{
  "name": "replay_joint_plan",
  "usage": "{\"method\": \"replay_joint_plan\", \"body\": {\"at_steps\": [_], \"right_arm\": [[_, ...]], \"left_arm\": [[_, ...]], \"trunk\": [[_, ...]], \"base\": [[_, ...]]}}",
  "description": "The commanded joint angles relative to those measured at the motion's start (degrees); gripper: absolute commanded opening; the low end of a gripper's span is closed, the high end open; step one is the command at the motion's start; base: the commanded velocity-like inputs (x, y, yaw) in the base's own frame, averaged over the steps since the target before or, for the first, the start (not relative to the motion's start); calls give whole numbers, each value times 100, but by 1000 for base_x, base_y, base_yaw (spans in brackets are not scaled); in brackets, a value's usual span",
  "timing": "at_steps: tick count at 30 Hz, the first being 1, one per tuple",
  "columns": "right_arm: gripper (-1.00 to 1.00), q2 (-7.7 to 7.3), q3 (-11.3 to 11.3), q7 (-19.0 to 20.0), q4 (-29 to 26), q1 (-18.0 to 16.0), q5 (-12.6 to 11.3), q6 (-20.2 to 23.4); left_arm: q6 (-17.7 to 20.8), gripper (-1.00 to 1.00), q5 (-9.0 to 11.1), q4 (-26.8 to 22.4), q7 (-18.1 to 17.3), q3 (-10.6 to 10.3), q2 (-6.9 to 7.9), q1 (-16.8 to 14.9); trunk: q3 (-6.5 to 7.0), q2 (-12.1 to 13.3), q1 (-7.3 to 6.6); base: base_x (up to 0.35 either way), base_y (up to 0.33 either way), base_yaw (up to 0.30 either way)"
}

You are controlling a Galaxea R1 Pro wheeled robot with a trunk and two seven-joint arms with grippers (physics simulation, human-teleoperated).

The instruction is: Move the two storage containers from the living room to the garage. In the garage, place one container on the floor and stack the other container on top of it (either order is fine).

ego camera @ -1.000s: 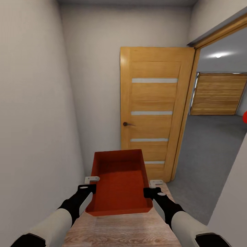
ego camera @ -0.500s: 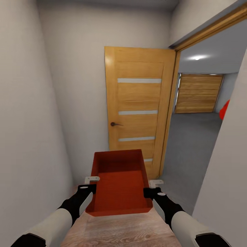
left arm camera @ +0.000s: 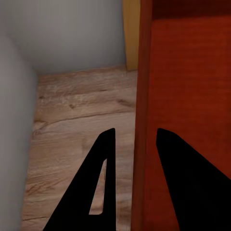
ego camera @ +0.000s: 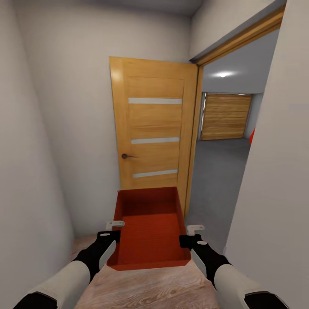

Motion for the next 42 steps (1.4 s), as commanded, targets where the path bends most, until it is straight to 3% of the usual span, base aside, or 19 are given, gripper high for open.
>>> {"method": "replay_joint_plan", "body": {"at_steps": [1,8,26,42], "right_arm": [[-100,-6,87,-79,5,4,-86,38],[-100,-6,88,-79,5,2,-86,38],[-100,-6,88,-79,5,4,-88,38],[-100,-6,88,-79,5,3,-91,38]], "left_arm": [[-408,-100,-23,-31,88,-6,14,-6],[-401,-100,-23,-31,88,-7,12,-6],[-399,-100,-23,-31,77,-9,15,-6],[-399,-100,-23,-31,88,-6,15,-6]], "trunk": [[-3,-5,2],[-3,-5,2],[-3,-5,2],[-3,-5,2]], "base": [[0,0,-261],[20,17,-261],[214,178,-261],[41,28,-236]]}}
